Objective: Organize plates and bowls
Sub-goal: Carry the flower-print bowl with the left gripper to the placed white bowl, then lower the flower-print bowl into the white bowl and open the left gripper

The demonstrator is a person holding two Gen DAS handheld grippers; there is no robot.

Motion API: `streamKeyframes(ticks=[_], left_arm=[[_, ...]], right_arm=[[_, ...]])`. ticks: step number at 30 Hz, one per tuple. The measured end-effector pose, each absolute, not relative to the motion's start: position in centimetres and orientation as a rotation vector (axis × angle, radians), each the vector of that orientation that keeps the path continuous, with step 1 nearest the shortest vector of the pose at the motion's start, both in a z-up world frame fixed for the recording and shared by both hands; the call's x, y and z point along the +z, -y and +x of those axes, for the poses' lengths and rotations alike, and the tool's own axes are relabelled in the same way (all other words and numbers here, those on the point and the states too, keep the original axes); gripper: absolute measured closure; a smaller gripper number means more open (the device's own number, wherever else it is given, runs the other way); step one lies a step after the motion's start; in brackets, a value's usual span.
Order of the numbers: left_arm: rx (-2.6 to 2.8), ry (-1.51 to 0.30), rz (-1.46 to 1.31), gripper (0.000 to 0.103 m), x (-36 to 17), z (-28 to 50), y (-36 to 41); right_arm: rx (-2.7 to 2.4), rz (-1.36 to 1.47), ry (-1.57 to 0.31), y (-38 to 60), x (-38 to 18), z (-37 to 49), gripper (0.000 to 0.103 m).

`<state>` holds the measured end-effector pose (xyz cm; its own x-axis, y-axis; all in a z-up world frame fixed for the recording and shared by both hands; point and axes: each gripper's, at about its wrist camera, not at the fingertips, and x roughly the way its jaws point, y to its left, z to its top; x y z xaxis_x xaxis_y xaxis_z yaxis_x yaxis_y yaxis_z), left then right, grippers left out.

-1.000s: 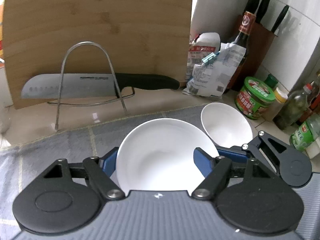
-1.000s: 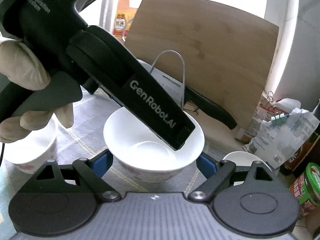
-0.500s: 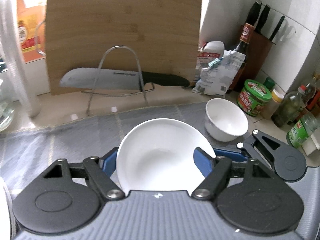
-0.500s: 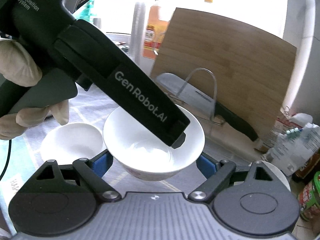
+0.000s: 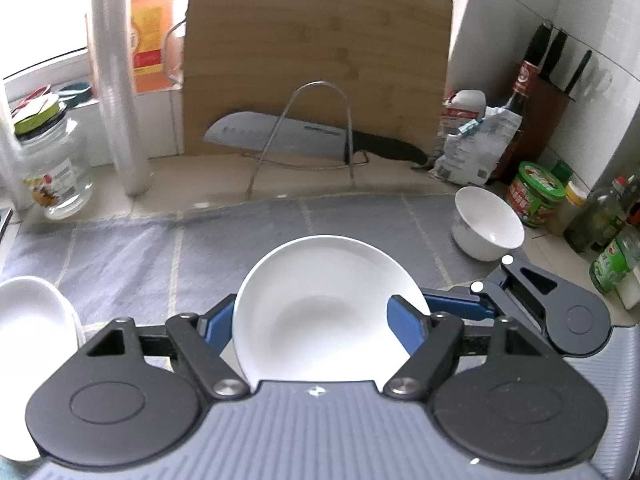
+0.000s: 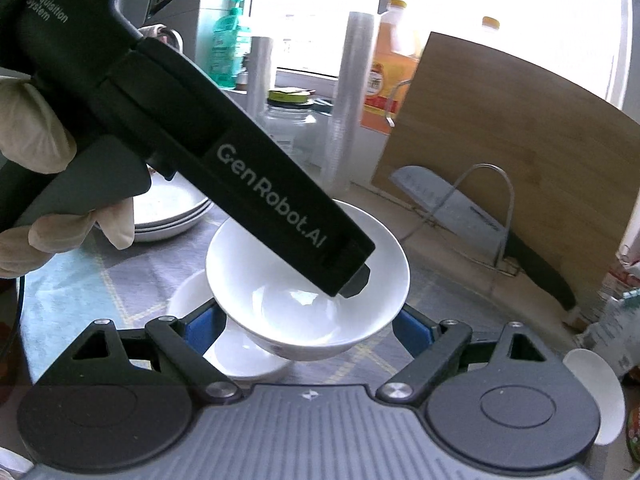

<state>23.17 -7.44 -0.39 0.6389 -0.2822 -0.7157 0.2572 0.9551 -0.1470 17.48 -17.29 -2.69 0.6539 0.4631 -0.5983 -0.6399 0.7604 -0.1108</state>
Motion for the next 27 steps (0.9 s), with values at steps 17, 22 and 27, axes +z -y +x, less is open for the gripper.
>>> streamKeyframes(ticks=[17, 22, 27], left_arm=[[-0.29, -0.861, -0.05, 0.025, -2.7, 22.3, 4.4], [-0.294, -0.869, -0.041, 0.025, -3.2, 22.3, 4.3], [-0.297, -0.875, -0.026, 0.025, -3.7, 22.3, 4.4]], right_arm=[[0.684, -0.338, -0.635, 14.3, -4.3, 16.9, 0.01], [0.683, -0.334, -0.651, 14.0, -4.7, 17.0, 0.01], [0.686, -0.332, -0.661, 13.8, -5.0, 17.0, 0.01]])
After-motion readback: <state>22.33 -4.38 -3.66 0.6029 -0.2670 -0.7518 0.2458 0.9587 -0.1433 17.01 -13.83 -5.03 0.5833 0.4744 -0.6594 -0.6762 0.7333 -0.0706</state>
